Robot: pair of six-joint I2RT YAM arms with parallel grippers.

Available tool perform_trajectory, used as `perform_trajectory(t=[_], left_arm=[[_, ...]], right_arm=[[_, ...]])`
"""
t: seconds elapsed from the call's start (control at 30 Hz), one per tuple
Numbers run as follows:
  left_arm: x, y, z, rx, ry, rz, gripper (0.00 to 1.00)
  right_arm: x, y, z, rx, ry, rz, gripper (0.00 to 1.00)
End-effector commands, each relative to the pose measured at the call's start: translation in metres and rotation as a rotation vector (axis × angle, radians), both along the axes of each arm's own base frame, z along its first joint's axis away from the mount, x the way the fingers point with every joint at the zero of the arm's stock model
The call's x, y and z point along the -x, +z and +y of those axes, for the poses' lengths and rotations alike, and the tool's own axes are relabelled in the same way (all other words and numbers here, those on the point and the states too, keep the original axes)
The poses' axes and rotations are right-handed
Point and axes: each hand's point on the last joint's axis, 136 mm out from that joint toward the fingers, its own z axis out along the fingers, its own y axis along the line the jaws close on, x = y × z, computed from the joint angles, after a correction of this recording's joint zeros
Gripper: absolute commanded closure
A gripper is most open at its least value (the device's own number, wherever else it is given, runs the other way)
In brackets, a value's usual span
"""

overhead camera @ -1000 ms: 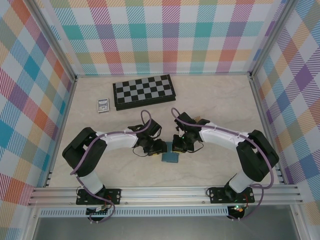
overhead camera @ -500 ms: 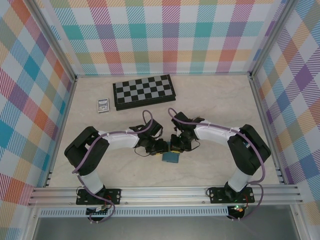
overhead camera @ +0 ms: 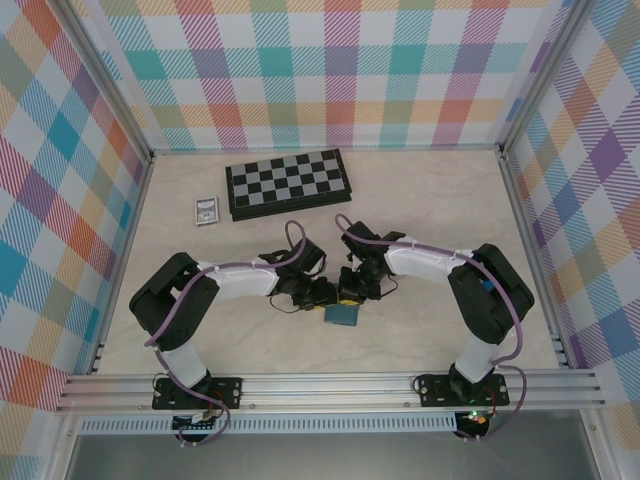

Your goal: Put the credit cards into the card holder

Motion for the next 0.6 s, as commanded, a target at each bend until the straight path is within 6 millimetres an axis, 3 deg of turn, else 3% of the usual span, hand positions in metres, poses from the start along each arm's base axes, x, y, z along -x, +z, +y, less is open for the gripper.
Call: perform_trajectory(t=[0.0, 0.27, 0.33, 0.37, 0.43, 0.5, 0.57], left_arm=[[0.015, -0.031, -0.002, -0.051, -0.017, 0.012, 0.74], [0.015, -0.033, -0.002, -0.053, -0.010, 0.017, 0.75], [0.013, -0.028, -0.003, -0.045, -0.006, 0.003, 0.75], [0.012, -0.025, -0.001, -0.042, 0.001, -0.006, 0.74], [0.007, -0.014, 0.002, -0.047, 0.019, -0.048, 0.73], [0.000, 0.002, 0.008, -0.052, 0.041, -0.109, 0.70], [-0.008, 0.021, 0.016, -0.062, 0.068, -0.183, 0.67]], right_arm=[[0.030, -0.043, -0.021, 0.105, -0.004, 0.104, 0.99], [0.048, -0.057, -0.040, 0.185, 0.014, 0.141, 1.00], [0.039, -0.048, -0.031, 0.139, 0.026, 0.095, 0.96], [0.034, -0.039, -0.023, 0.103, 0.036, 0.069, 0.94], [0.012, -0.003, -0.003, 0.007, 0.066, -0.045, 0.86], [-0.009, 0.039, 0.002, -0.034, 0.071, -0.188, 0.67], [-0.030, 0.080, -0.009, -0.021, 0.046, -0.349, 0.48]])
